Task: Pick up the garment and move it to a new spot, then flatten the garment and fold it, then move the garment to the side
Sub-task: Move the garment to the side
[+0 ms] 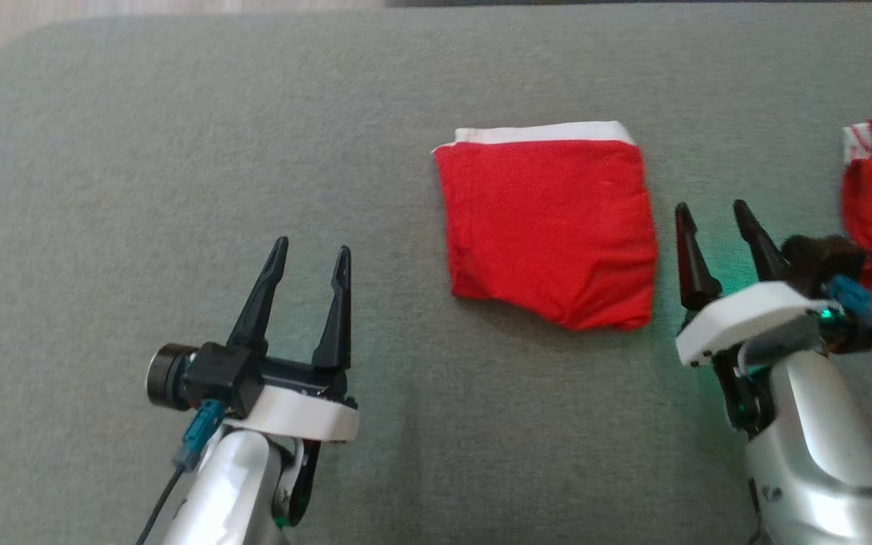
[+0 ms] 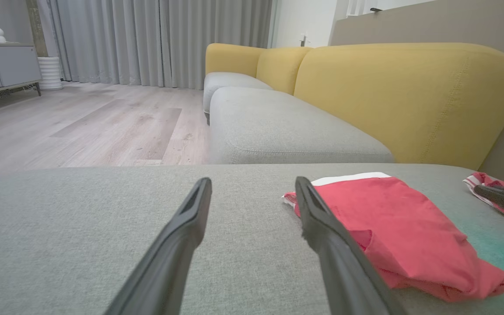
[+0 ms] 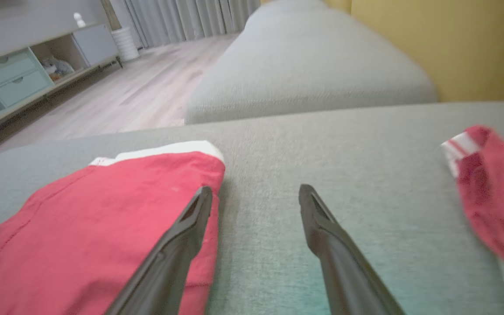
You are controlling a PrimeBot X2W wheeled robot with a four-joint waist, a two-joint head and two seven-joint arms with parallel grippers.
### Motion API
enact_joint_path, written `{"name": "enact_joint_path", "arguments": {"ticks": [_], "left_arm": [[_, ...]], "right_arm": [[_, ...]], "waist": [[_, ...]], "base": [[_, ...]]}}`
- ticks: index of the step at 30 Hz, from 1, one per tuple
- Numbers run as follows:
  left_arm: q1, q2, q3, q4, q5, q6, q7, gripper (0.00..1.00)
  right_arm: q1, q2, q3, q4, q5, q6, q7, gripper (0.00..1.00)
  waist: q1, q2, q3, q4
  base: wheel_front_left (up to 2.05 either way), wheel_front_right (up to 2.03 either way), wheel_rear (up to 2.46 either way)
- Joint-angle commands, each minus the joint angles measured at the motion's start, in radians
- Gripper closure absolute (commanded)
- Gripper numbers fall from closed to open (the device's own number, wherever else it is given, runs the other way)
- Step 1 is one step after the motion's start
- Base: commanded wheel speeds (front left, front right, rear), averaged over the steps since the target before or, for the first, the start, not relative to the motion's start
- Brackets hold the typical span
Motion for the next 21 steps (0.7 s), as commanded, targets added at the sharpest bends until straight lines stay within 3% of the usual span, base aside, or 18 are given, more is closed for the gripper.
{"name": "enact_joint_path", "arguments": {"ticks": [1,6,15,16,17,18,21], "left_arm": [[-0.038,0.005,0.024,-0.033,-0.009,-0.002,-0.005,0.0],[-0.059,0.005,0.008,-0.035,-0.021,0.005,-0.005,0.0],[-0.068,0.005,-0.003,-0.032,-0.034,0.017,-0.005,0.0],[-0.067,0.005,-0.003,-0.032,-0.032,0.018,-0.005,0.0],[-0.067,0.005,-0.003,-0.031,-0.031,0.019,-0.005,0.0],[-0.066,0.005,-0.002,-0.03,-0.03,0.02,-0.005,0.0],[-0.061,0.005,0.003,-0.026,-0.026,0.021,-0.005,0.0]], "right_arm": [[-0.037,0.0,0.033,-0.017,0.013,-0.001,0.009,0.0],[-0.095,0.0,0.063,0.068,0.058,-0.001,0.068,0.0],[-0.133,0.0,0.12,0.194,0.017,-0.001,0.145,0.0],[-0.136,0.0,0.13,0.2,0.015,-0.001,0.146,0.05],[-0.138,0.0,0.137,0.204,0.013,-0.001,0.143,0.79],[-0.141,0.0,0.143,0.206,0.008,-0.001,0.138,1.0],[-0.148,0.0,0.154,0.21,-0.01,-0.001,0.117,1.0]], "waist": [[-0.0003,0.0,0.027,0.03],[-0.0003,0.0,0.047,0.065],[-0.0003,0.0,0.047,0.084],[-0.0003,0.0,0.046,0.083],[-0.0003,0.0,0.043,0.082],[-0.0003,0.0,0.04,0.08],[-0.0003,0.0,0.027,0.071]], "base": [[0.0,0.0,0.0],[0.0,0.0,0.0],[0.0,0.0,0.0],[0.0,0.0,0.0],[0.0,0.0,0.0],[0.0,0.0,0.0],[0.0,0.0,0.0]]}}
